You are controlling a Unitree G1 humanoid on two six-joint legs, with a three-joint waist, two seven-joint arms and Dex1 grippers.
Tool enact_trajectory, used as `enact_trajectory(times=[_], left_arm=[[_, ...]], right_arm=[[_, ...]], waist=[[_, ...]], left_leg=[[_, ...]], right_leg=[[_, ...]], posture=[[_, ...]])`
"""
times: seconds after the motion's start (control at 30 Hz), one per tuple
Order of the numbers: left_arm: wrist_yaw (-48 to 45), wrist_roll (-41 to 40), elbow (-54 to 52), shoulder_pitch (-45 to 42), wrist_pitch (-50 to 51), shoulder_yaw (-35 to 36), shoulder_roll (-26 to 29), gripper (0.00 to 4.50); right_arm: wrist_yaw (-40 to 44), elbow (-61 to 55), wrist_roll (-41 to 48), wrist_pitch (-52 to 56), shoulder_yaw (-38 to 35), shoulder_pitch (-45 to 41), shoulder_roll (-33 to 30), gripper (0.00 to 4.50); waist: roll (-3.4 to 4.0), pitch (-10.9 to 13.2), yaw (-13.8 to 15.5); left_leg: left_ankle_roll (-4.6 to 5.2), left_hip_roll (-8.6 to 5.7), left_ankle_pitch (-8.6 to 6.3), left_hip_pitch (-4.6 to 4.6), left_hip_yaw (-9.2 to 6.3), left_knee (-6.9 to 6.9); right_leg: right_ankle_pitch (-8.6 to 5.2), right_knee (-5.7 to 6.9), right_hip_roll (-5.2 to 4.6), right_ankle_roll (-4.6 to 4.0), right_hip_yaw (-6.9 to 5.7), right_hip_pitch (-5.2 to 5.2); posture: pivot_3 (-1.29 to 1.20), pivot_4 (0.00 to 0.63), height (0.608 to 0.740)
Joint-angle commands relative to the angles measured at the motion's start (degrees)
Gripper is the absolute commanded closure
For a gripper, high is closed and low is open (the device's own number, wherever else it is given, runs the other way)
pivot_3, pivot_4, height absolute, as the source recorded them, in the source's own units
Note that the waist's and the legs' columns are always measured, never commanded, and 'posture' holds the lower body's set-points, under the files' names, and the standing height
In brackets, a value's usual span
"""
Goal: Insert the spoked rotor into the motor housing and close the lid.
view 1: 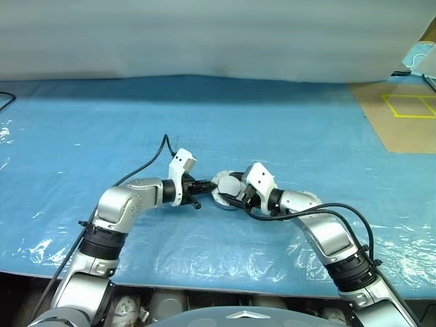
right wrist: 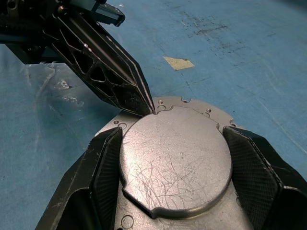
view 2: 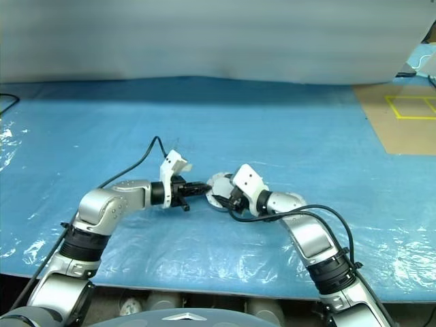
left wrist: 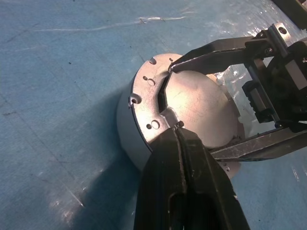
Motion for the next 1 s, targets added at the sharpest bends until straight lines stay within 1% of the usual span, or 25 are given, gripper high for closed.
enact_trajectory(times=[0.03, 0.1, 0.13, 0.17, 0.2, 0.23, 0.3, 0.37, 0.43, 0.53, 0.6, 0.73, 0.77, 0.93, 1.0], left_arm=[[-0.1, 0.28, -0.82, -0.31, 0.69, -2.04, -1.03, 4.5], [-0.19, 0.57, -0.65, -1.02, 0.61, -2.76, -1.7, 4.5], [-0.17, 0.75, -0.5, -1.23, 0.57, -2.93, -1.9, 4.5], [-0.23, 0.91, -0.29, -1.47, 0.49, -3.06, -2.04, 4.5], [-0.34, 1.08, -0.08, -1.67, 0.38, -3.13, -2.08, 4.5], [-0.44, 1.24, 0.12, -1.82, 0.28, -3.15, -2.07, 4.5], [-0.73, 1.48, 0.36, -2.03, 0.15, -3.04, -1.87, 4.5], [-1.07, 1.68, 0.54, -2.12, -0.07, -2.82, -1.43, 4.5], [-1.43, 1.81, 0.77, -2.14, -0.3, -2.69, -1.02, 4.5], [-2.15, 2.26, 1.27, -2.03, -0.89, -2.92, -0.47, 4.5], [-2.7, 2.45, 1.56, -2.05, -1.29, -3.26, -0.25, 4.5], [-3.47, 2.79, 2.03, -2.24, -2.05, -3.96, -0.45, 4.5], [-3.69, 3.0, 2.15, -2.29, -2.29, -4.18, -0.47, 4.5], [-4.26, 3.58, 2.27, -2.36, -2.9, -4.79, -0.53, 4.5], [-4.31, 3.58, 2.04, -2.24, -2.87, -4.76, -0.55, 4.5]], right_arm=[[-1.04, 4.14, -1.52, 3.08, 0.2, 1.79, -0.26, 1.54], [-0.12, 3.58, -0.72, 2.63, -0.37, 2.58, -0.75, 1.54], [0.28, 3.19, -0.41, 2.25, -0.76, 3.21, -1.11, 0.78], [0.5, 2.76, -0.01, 1.88, -1.43, 4.02, -1.38, 0.5], [0.5, 1.96, 0.86, 1.55, -2.76, 5.19, -1.44, 0.12], [0.52, 0.93, 1.9, 1.45, -4.17, 6.35, -1.45, 0.02], [1.15, -2.89, 5.67, 1.68, -8.25, 9.44, -1.56, 0.02], [2.93, -9.32, 12.32, 4.29, -13.5, 13.22, -2.4, 0.02], [3.89, -14.21, 17.74, 7.27, -17.32, 15.88, -3.35, 0.02], [0.55, -19.29, 32.22, 17.18, -26.5, 18.38, -2.32, 0.02], [-1.78, -19.72, 37.89, 22.2, -29.92, 19.25, -2.09, 0.02], [-8.15, -16.6, 46.56, 30.13, -32.53, 18.73, 1.08, 0.02], [-9.81, -15.53, 47.41, 31.69, -32.34, 18.05, 1.99, 0.02], [-17.79, -9.92, 50.85, 37.86, -31.3, 13.52, 6.96, 0.02], [-19.51, -7.77, 52.04, 39.36, -31.33, 11.67, 8.72, 0.02]], waist=[[0.0, 0.0, 0.02], [0.0, 0.0, 0.1], [0.0, 0.0, 0.21], [0.0, 0.0, 0.34], [0.0, 0.0, 0.57], [0.0, 0.0, 0.84], [0.0, 0.0, 1.47], [0.01, 0.0, 1.7], [0.03, 0.0, 1.7], [0.06, 0.01, 1.43], [0.11, -0.01, 1.39], [0.11, -0.01, 1.47], [0.13, -0.01, 1.47], [0.16, -0.02, 1.45], [0.19, -0.02, 1.52]], left_leg=[[0.0, 0.0, 0.0, 0.0, 0.0, 0.0], [0.02, 0.0, -0.01, 0.0, 0.0, -0.03], [0.03, -0.01, -0.02, 0.0, 0.0, -0.03], [0.07, -0.02, -0.04, -0.02, 0.0, -0.03], [0.11, -0.04, -0.07, -0.02, 0.0, -0.05], [0.14, -0.07, -0.08, -0.04, -0.01, -0.07], [0.15, -0.09, -0.09, -0.11, 0.0, -0.16], [0.0, -0.08, 0.0, -0.26, -0.02, -0.31], [-0.02, -0.07, 0.02, -0.5, -0.06, -0.47], [-0.06, -0.13, 0.05, -1.05, -0.16, -0.48], [-0.06, -0.1, 0.05, -1.0, -0.2, -0.49], [-0.07, -0.09, 0.05, -0.92, -0.21, -0.49], [-0.07, -0.1, 0.05, -0.92, -0.21, -0.48], [-0.08, -0.12, 0.05, -0.93, -0.21, -0.43], [-0.09, -0.12, 0.06, -0.95, -0.22, -0.44]], right_leg=[[0.0, 0.0, -0.01, 0.0, 0.0, 0.0], [-0.01, -0.01, -0.05, 0.01, 0.0, 0.0], [-0.01, -0.01, -0.07, 0.02, 0.0, 0.0], [-0.02, -0.04, -0.09, 0.04, 0.0, 0.01], [-0.04, -0.07, -0.12, 0.07, 0.0, 0.04], [-0.07, -0.11, -0.16, 0.12, 0.0, 0.05], [-0.13, -0.22, -0.17, 0.21, 0.0, 0.06], [-0.11, -0.42, -0.16, 0.19, -0.07, 0.01], [0.1, -0.67, -0.14, -0.16, -0.19, -0.09], [0.3, -0.82, 0.06, 0.04, -0.33, -0.5], [0.3, -0.77, 0.12, 0.04, -0.35, -0.5], [0.24, -0.79, 0.07, -0.07, -0.42, -0.37], [0.17, -0.79, 0.05, -0.19, -0.42, -0.37], [0.19, -0.78, 0.01, -0.21, -0.44, -0.37], [0.3, -0.77, 0.01, -0.03, -0.46, -0.37]], posture=[[0.0, 0.15, 0.74], [0.0, 0.15, 0.74], [0.0, 0.15, 0.74], [0.0, 0.15, 0.74], [0.0, 0.15, 0.74], [0.0, 0.15, 0.74], [0.0, 0.15, 0.74], [0.0, 0.15, 0.74], [0.0, 0.15, 0.74], [0.0, 0.15, 0.74], [0.0, 0.15, 0.74], [0.0, 0.15, 0.74], [0.0, 0.15, 0.74], [0.0, 0.15, 0.74], [0.0, 0.15, 0.74]])
